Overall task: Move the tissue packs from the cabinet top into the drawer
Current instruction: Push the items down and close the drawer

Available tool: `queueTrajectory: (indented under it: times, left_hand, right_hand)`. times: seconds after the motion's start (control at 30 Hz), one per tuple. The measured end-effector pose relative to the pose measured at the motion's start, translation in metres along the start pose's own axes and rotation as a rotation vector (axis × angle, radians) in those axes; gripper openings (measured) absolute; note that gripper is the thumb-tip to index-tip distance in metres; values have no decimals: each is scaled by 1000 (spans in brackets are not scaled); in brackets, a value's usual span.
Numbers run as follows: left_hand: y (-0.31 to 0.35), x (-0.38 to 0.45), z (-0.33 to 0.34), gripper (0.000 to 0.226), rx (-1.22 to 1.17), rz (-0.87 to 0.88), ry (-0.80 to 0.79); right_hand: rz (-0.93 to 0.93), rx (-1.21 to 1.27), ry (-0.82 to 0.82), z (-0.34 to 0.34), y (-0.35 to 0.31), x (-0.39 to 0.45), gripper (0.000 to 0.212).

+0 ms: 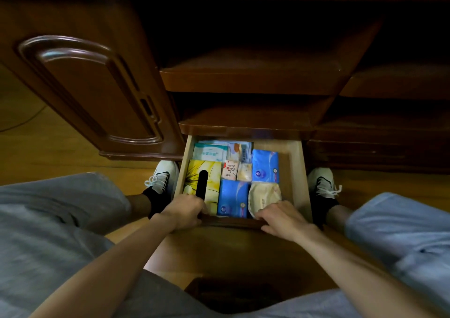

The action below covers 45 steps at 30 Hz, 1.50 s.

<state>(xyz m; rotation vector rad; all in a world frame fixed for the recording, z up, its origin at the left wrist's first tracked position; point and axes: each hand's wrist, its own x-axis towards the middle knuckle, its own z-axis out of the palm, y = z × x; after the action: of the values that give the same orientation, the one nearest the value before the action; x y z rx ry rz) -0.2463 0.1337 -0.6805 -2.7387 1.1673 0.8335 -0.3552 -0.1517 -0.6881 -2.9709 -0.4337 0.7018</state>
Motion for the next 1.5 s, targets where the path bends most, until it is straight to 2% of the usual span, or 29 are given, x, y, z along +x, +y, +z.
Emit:
queueTrajectory:
  times: [0.17,0.3,0.37,0.47,0.53,0.7,0.77,0.9,1.13,1.3,1.5]
  left_hand:
    - [-3,1,-3,35,13,1,16]
    - [-1,2,0,33,1,2,15]
    - [-2,3,1,32,-9,-1,26]
    - [-4,6,5,33,-10,-5,38]
    - [-7,6,9,33,-14,-8,62]
    - [-14,3,18,30,-77,12,123]
    - [-15,3,19,28,-104,25,140]
    - [-16,6,19,24,-128,40,127]
    - [-17,5,17,26,-110,63,107]
    - [-13,2,15,29,-111,44,127]
    - [-9,-2,14,29,-104,27,148]
  right_hand:
    - [-8,37,24,-4,0,3,23]
    - [18,92,-77,-7,3,17,24]
    - [58,269,-108,-17,4,36,30]
    - [136,496,112,-36,4,88,34]
    - [206,449,214,-42,4,128,46]
    - [351,272,59,-24,4,190,48]
    - [351,288,84,-14,4,197,47]
    - [259,298,184,-4,8,198,44]
    - [187,257,183,-3,18,193,52]
    - [238,196,173,-8,9,196,61]
    - [272,259,312,-23,17,158,48]
